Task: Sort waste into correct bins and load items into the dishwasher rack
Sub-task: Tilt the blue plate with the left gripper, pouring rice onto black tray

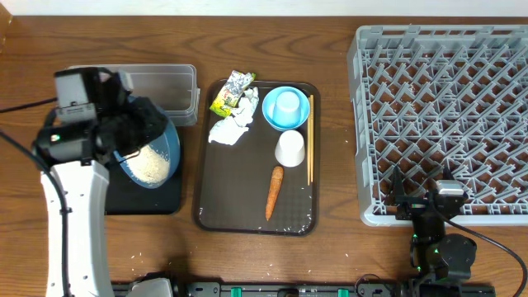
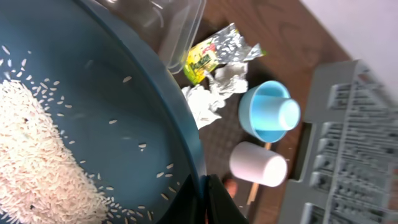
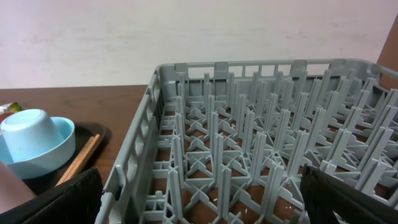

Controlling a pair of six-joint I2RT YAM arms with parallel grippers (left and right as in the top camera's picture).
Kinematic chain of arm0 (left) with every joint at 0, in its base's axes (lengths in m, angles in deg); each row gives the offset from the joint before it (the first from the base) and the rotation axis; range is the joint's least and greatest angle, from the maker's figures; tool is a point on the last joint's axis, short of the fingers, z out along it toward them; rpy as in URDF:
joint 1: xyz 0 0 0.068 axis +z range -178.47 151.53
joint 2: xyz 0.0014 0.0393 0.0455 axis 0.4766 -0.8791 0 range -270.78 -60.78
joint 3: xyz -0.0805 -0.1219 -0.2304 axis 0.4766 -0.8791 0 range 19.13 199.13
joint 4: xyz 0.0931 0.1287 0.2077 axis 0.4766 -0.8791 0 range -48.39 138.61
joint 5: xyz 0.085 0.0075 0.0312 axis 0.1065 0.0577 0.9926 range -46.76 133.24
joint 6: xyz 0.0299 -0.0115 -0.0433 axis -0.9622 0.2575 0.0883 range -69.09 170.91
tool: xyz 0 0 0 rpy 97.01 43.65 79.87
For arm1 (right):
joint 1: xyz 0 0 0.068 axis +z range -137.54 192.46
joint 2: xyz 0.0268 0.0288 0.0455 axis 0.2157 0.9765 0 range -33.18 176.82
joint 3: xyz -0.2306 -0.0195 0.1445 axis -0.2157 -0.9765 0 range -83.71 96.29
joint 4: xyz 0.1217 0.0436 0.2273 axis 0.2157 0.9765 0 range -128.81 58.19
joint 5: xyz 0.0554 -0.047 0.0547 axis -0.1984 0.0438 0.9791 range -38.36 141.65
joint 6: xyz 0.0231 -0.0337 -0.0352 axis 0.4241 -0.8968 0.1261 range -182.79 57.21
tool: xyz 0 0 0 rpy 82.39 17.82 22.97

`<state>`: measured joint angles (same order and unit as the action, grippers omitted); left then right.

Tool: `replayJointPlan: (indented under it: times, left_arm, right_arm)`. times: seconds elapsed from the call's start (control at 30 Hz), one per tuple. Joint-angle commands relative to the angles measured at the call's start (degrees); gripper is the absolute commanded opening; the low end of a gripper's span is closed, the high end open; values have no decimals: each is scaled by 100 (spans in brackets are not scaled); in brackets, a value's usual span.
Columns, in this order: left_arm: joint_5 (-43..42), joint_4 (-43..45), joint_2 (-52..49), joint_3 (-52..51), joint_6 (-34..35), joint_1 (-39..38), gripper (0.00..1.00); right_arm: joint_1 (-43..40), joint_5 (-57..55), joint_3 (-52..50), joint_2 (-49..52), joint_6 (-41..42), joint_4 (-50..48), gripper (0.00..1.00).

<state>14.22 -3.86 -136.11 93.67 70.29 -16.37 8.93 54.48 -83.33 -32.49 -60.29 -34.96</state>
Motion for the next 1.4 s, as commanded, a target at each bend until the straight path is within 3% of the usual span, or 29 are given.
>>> replayJointPlan:
  times: [0.0,0.47,0.67,1.13,1.3,1.37]
  left_arm:
    - [-531,55,11,-66,-195,291,6]
    - [-2142,136,9,-389,-404,1436,6]
    - [-2352,195,-22,-446,-481,1825,6]
    - [-2653,262,-289,-684,-610,1923,6]
    - [-3654,295,-398,-684,-855,1923,6]
    - [-3630,348,-409,-684,-887,1923,6]
  right_arm:
    - [-15,0,-7,-35,20,24,99]
    - [-15,0,-7,-35,20,24,99]
    - [-15,0,-7,-35,20,24,99]
    - [-15,0,-7,-35,20,24,99]
    - [-15,0,-7,-35,20,22,99]
    - [-15,0,-7,-35,20,24,99]
